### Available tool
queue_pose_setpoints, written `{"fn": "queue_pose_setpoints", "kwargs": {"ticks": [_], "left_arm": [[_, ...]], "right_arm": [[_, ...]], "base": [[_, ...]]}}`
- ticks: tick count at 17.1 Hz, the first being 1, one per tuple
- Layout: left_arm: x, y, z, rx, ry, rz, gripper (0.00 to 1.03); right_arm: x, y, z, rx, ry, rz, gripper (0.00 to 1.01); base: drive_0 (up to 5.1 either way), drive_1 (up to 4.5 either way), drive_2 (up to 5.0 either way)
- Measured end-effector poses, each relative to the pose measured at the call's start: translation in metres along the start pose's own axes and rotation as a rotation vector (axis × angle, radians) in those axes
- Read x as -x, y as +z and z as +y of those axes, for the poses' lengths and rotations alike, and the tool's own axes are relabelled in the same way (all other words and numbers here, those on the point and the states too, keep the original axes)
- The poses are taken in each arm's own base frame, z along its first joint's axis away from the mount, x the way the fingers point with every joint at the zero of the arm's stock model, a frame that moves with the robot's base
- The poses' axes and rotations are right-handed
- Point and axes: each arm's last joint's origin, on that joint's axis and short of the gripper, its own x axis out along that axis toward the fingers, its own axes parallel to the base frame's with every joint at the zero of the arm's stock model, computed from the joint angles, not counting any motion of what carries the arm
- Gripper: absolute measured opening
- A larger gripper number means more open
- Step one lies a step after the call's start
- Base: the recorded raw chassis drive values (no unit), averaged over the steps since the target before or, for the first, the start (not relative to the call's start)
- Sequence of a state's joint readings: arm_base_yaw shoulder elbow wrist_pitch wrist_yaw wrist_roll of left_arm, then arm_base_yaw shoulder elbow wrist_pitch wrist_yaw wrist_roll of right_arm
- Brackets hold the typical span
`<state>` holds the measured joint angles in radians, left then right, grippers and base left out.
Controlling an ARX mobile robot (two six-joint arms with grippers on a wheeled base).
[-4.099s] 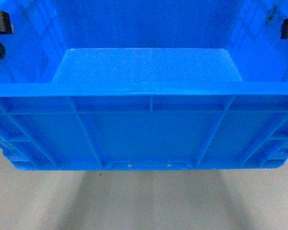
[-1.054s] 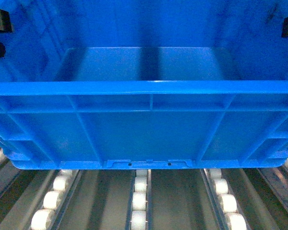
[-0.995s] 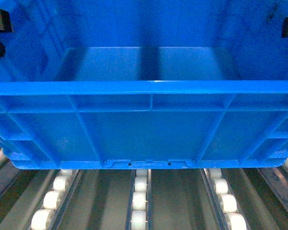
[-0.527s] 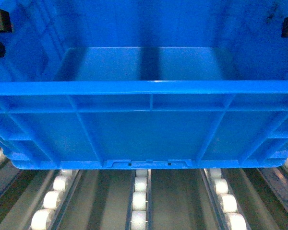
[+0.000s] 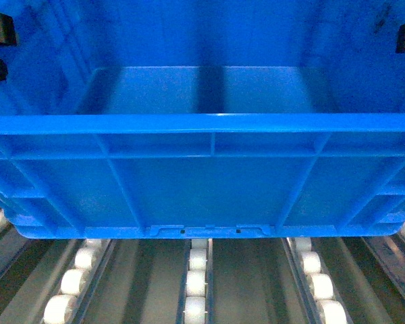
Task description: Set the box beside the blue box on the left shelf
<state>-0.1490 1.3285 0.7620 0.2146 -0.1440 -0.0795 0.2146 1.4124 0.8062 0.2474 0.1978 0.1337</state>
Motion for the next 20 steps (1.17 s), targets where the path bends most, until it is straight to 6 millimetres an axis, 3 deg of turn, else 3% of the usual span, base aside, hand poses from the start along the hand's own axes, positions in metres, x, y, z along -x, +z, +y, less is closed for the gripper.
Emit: {"fn": "queue_pose_setpoints", "kwargs": {"ticks": [15, 17, 20], "left_arm": [[0.0000, 0.0000, 0.0000, 0.000, 0.000, 0.000, 0.18], [0.0000, 0.0002, 0.0001, 0.004, 0.002, -0.002, 0.18], [0.0015, -0.0014, -0.0029, -0.004, 0.033, -0.212, 0.17]], "right_arm": [[0.0000, 0.0001, 0.0000, 0.000, 0.000, -0.001, 0.17], [-0.0002, -0.0045, 0.0010, 0.025, -0.035, -0.099, 0.17], [0.0015, -0.0002, 0.0039, 0.013, -0.028, -0.133, 0.17]], "base": [[0.0, 0.00, 0.0], [0.0, 0.00, 0.0], [0.0, 0.00, 0.0]]}}
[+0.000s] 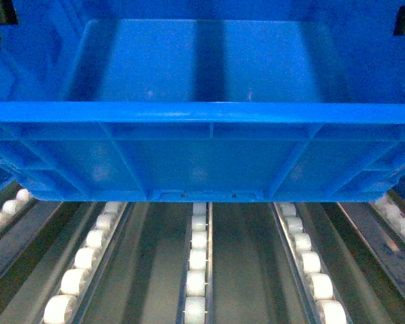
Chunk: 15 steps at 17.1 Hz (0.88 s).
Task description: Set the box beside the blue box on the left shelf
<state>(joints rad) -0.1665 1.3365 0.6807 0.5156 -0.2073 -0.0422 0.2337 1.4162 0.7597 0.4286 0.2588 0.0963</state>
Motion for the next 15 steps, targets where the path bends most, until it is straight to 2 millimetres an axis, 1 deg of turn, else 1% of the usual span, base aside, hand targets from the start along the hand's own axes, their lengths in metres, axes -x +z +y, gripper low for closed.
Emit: {"fn": "queue_pose_setpoints", "kwargs": {"ticks": [1, 2, 4, 6, 7, 10, 15], "left_arm": [[0.000, 0.001, 0.000, -0.017, 0.003, 0.002, 0.17], [-0.001, -0.001, 0.000, -0.035, 0.007, 0.049, 0.17], [-0.004, -0.014, 0.000, -0.067, 0.014, 0.185, 0.17], [-0.009, -0.025, -0.001, -0.075, 0.008, 0.312, 0.17], [-0.010, -0.029, -0.001, -0.069, 0.005, 0.364, 0.17], [-0.012, -0.037, -0.001, -0.070, 0.023, 0.441, 0.17], [-0.016, -0.048, 0.001, -0.031, 0.023, 0.514, 0.17]], "right_arm": [[0.001, 0.000, -0.001, -0.023, 0.045, 0.061, 0.17], [0.001, -0.005, -0.002, -0.046, 0.082, 0.128, 0.17], [-0.002, -0.019, -0.004, -0.080, 0.115, 0.252, 0.17], [-0.005, -0.031, -0.006, -0.097, 0.123, 0.339, 0.17], [-0.008, -0.036, -0.007, -0.105, 0.118, 0.365, 0.17], [-0.010, -0.044, -0.007, -0.115, 0.134, 0.411, 0.17], [-0.012, -0.050, -0.007, -0.106, 0.125, 0.444, 0.17]], "base": [[0.0, 0.00, 0.0], [0.0, 0.00, 0.0], [0.0, 0.00, 0.0], [0.0, 0.00, 0.0], [0.0, 0.00, 0.0], [0.0, 0.00, 0.0], [0.0, 0.00, 0.0]]}}
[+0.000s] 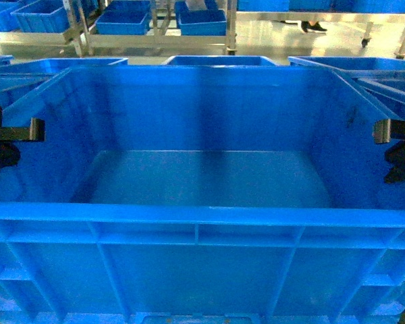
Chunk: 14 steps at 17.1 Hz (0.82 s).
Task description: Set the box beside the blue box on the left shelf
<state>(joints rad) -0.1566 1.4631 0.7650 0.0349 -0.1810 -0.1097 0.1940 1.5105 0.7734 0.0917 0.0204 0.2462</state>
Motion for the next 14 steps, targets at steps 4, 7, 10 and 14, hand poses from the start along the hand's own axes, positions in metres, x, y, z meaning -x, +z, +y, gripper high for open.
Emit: {"fn": "queue_pose_setpoints", "kwargs": {"ticks": [4, 7, 10, 14], "left_arm": [[-0.003, 0.004, 0.000, 0.013, 0.024, -0.078, 0.25], [0.008, 0.031, -0.004, 0.123, -0.037, -0.376, 0.64], [0.023, 0.044, -0.017, 0.142, -0.166, -0.428, 0.99], [0.023, 0.045, -0.013, 0.182, -0.158, -0.478, 0.98]], "right_arm": [[-0.001, 0.003, 0.001, 0.011, -0.003, -0.047, 0.26], [0.020, 0.031, 0.009, -0.016, 0.162, -0.326, 0.63], [0.030, 0.039, 0.015, -0.036, 0.222, -0.352, 0.99], [0.028, 0.038, 0.015, -0.051, 0.232, -0.363, 0.98]], "base": [[0.0, 0.00, 0.0], [0.0, 0.00, 0.0], [0.0, 0.00, 0.0], [0.0, 0.00, 0.0]]}}
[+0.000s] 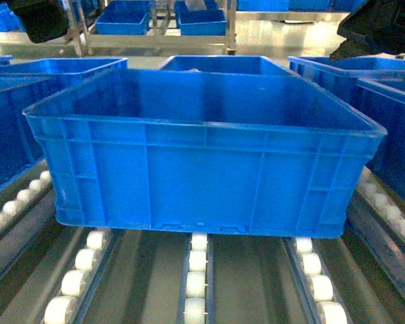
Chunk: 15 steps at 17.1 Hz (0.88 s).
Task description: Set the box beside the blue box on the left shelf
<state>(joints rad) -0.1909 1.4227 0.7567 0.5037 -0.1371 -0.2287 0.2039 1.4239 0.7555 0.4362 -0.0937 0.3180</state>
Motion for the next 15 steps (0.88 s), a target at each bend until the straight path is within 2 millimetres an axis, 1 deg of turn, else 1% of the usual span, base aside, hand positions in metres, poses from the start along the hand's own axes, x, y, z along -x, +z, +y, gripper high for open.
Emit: {"fn": "queue_pose_setpoints", "kwargs": {"ticks": [5, 6, 7, 9, 11, 12, 15], "left_arm": [[0.002, -0.001, 0.005, 0.004, 0.025, -0.030, 0.98], [0.005, -0.002, 0.008, -0.029, 0.022, -0.109, 0.91], [0.013, -0.005, 0.012, -0.078, 0.020, -0.156, 0.82], [0.036, -0.021, 0.024, -0.145, 0.030, -0.170, 0.64], [0.042, -0.025, 0.028, -0.157, 0.032, -0.168, 0.59], [0.049, -0.031, 0.033, -0.166, 0.042, -0.166, 0.50], [0.080, -0.052, 0.044, -0.185, 0.034, -0.157, 0.11]], "right_arm": [[0.000, 0.000, -0.002, -0.003, -0.037, -0.015, 0.98], [0.000, 0.000, -0.001, 0.046, -0.072, -0.130, 0.93], [0.006, -0.006, -0.006, 0.111, -0.150, -0.214, 0.83], [0.029, -0.025, -0.021, 0.213, -0.235, -0.262, 0.65], [0.036, -0.029, -0.024, 0.234, -0.247, -0.268, 0.59], [0.046, -0.032, -0.028, 0.253, -0.261, -0.283, 0.50], [0.077, -0.053, -0.036, 0.286, -0.250, -0.272, 0.11]], "base": [[0.0, 0.00, 0.0], [0.0, 0.00, 0.0], [0.0, 0.00, 0.0], [0.0, 0.00, 0.0], [0.0, 0.00, 0.0], [0.0, 0.00, 0.0], [0.0, 0.00, 0.0]]}}
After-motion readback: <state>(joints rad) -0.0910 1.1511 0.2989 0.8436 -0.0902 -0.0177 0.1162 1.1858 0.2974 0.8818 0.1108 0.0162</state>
